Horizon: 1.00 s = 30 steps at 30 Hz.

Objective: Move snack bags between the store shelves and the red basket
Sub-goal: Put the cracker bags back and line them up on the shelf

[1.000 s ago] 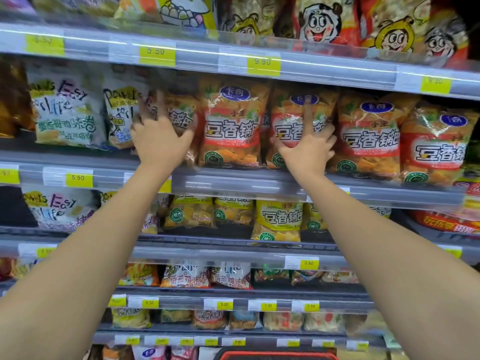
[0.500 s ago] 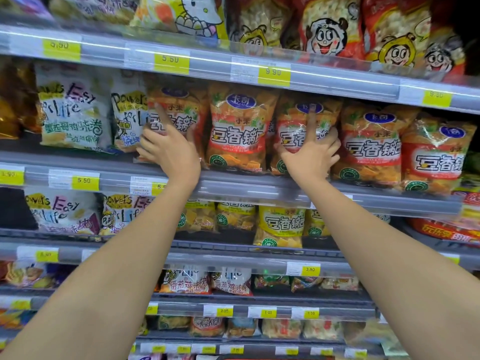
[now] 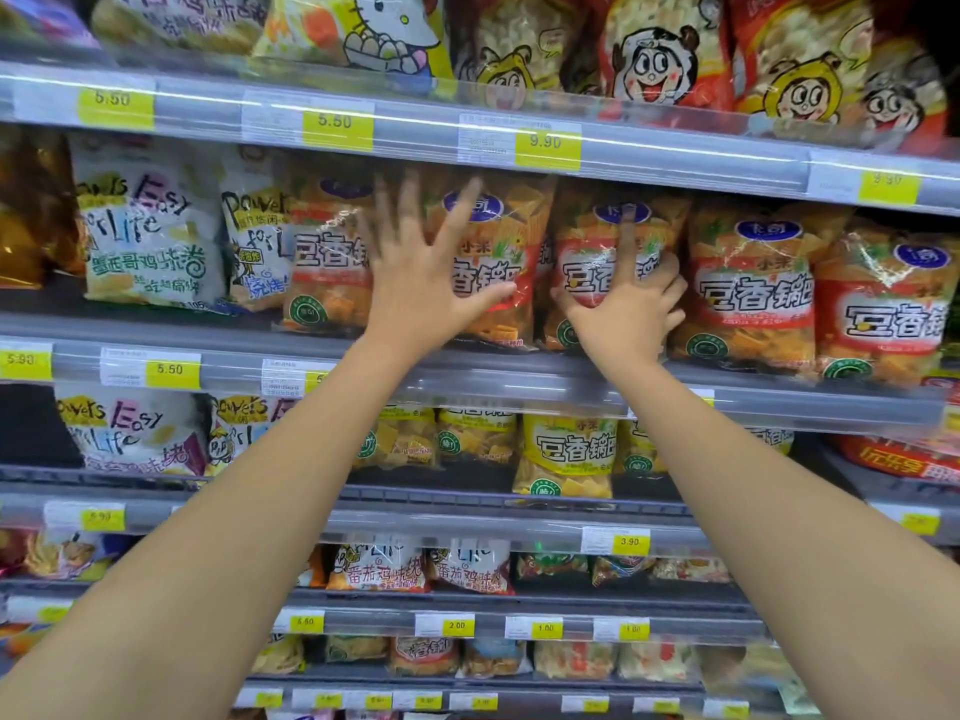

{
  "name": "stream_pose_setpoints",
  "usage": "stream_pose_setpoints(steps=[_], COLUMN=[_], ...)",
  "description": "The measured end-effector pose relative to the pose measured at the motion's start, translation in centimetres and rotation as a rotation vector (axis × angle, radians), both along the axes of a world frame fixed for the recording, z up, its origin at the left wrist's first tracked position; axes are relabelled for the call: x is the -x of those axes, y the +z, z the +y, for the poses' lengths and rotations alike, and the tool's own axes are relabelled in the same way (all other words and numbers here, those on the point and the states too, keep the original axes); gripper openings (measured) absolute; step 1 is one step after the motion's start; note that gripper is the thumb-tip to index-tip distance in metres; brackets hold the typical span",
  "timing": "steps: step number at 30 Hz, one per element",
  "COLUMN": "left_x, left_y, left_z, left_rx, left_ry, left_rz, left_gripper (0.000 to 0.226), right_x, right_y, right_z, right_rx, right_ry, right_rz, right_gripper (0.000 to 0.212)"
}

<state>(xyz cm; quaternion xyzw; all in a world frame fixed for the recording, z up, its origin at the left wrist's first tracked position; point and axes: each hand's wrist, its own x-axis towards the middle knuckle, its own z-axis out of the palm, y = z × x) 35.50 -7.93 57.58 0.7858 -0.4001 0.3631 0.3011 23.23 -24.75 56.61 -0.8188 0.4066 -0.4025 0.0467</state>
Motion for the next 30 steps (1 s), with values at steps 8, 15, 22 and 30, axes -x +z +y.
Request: stream_pose_setpoints(steps=[8, 15, 22, 30], left_x=[2.4, 2.0, -0.1, -4.5], left_y=[1.0, 0.9, 0.0, -1.2], left_z=[-4.8, -5.5, 0.1, 3.9], left_rx=[-0.128, -0.140, 0.221, 0.170], left_ry=[0.161, 0.143, 0.180, 0.412], left_rz=[0.222, 0.248, -0.054, 0.439], left_gripper=[0.079, 0.087, 0.069, 0.097], right_x=[0.3, 0.5, 0.7, 0.3], right_y=[-0.5, -0.6, -0.6, -0.8], right_z=[-0.6, -0.8, -0.7, -0.8], right_rx=[0.004, 0.018, 0.010, 0.034], right_ry=[0.007, 0.033, 0.043, 0.022], right_rz=[-0.063, -0.061, -0.049, -0.057], right_gripper=[0.097, 0.097, 0.096, 0.098])
